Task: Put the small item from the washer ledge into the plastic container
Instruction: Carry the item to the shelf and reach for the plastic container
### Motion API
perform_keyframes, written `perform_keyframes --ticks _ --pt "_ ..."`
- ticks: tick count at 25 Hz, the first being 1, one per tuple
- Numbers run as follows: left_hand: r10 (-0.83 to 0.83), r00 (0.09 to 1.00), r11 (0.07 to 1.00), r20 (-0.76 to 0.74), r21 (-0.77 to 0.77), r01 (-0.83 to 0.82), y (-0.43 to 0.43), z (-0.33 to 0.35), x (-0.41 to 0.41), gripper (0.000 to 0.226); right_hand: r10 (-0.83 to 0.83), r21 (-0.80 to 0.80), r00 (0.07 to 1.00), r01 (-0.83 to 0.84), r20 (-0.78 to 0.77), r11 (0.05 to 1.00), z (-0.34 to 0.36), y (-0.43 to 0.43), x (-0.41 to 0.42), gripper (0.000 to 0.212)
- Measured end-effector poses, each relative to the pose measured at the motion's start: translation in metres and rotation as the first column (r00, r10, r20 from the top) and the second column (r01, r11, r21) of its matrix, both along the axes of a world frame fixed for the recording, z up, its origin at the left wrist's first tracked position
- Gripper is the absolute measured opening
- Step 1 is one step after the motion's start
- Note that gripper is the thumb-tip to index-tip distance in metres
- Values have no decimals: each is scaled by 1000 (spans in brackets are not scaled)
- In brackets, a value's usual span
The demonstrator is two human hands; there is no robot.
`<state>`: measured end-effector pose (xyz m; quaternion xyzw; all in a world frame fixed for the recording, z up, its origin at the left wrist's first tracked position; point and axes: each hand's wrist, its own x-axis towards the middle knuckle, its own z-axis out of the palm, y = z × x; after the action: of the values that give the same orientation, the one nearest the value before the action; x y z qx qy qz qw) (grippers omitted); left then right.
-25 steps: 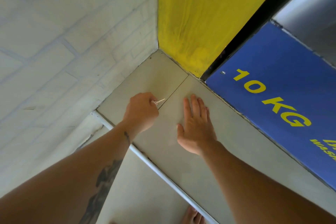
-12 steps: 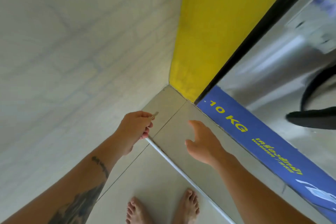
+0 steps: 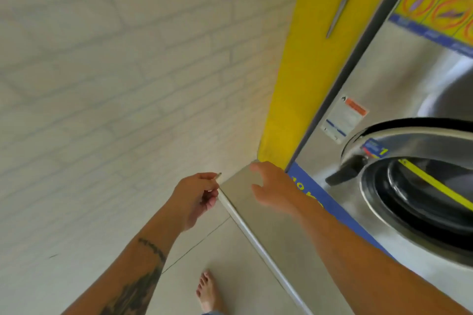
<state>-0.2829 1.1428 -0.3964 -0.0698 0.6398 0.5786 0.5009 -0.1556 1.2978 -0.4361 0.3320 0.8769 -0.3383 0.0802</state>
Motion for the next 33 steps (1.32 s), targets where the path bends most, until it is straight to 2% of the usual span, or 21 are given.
perform_keyframes --ticks 3,9,16,23,28,33 --pt "157 988 986 13 46 -157 -41 38 35 20 101 41 995 -100 -22 994 43 -27 15 55" --pt "383 920 924 -80 50 -380 -136 89 96 27 285 119 956 -277 -62 953 110 -97 40 55" --pt "681 719 732 -137 124 -670 -299 134 118 32 567 180 820 -548 -75 817 163 -227 18 54" --pt "844 497 531 -201 182 -828 -528 160 163 27 795 210 596 -768 -111 605 186 -455 5 54" --pt "881 403 444 -248 140 -885 -707 164 210 24 876 203 455 -853 -160 481 192 -645 20 54" --pt "929 244 292 -279 142 -946 -858 177 254 26 938 198 294 -924 -184 328 200 -813 32 56"
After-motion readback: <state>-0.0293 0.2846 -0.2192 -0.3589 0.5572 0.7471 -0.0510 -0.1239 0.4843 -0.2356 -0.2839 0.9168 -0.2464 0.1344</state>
